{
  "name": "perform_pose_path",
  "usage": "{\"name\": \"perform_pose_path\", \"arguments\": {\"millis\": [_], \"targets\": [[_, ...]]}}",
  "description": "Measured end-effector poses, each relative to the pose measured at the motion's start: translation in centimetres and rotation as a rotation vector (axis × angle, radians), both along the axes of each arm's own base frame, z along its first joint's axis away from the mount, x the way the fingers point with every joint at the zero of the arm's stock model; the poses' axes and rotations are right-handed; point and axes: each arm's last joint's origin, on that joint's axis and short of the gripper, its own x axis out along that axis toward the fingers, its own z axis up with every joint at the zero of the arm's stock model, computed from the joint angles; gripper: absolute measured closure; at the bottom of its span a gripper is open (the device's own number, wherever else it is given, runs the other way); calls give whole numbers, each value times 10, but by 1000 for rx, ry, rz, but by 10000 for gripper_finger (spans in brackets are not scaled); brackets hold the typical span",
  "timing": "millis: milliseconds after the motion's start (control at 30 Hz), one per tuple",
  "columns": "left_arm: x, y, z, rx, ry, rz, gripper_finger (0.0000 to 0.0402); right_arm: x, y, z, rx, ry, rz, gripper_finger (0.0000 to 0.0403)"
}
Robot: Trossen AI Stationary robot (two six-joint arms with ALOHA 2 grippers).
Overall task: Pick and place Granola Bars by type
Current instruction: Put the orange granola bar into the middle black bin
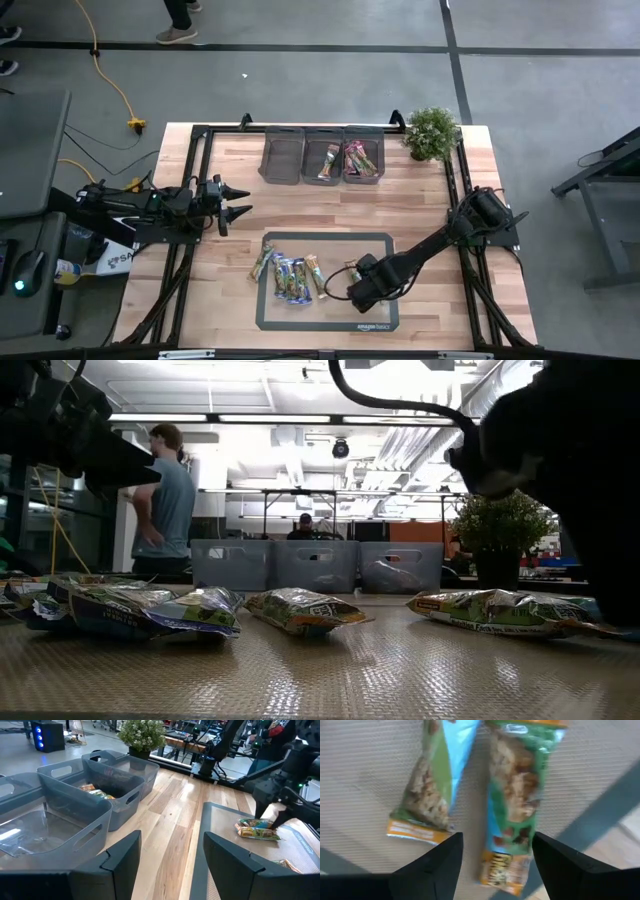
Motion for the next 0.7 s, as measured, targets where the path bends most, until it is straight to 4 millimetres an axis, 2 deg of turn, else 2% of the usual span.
{"name": "perform_pose_path", "arguments": {"millis": [367,700], "targets": [[0,0,0,0,0,0,190,-8,-4,-16,33,-6,18,183],[0,0,0,0,0,0,190,-8,-4,-18,23,-4,46,225]]}}
